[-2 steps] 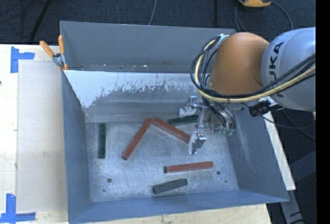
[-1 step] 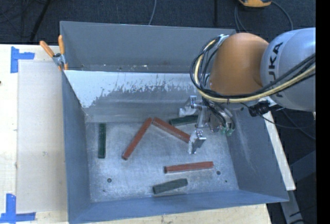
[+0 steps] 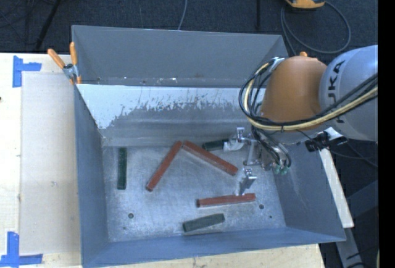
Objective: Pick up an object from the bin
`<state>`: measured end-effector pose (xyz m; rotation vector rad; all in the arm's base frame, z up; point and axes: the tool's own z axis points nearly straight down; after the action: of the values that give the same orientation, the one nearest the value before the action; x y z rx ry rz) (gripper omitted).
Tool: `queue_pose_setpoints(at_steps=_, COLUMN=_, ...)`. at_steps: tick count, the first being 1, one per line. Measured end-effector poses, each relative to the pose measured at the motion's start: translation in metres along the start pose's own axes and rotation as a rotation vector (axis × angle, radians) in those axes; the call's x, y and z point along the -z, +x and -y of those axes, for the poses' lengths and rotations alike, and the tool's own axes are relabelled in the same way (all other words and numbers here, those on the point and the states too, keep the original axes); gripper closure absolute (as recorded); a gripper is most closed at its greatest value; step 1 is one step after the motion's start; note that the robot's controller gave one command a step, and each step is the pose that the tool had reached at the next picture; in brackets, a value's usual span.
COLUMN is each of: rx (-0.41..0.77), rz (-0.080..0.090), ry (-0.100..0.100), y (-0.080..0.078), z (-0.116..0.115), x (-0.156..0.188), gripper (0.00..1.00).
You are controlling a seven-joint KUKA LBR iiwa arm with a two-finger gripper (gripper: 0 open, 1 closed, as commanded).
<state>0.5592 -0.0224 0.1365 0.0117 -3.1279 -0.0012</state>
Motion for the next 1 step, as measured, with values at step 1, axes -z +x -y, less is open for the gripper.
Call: queue_pose_setpoints(at_steps=1, rx=0.081, rz=0.036, ry=0.001, y=-0.0325, z=0.0065, x=-0.0545, gripper=1.00)
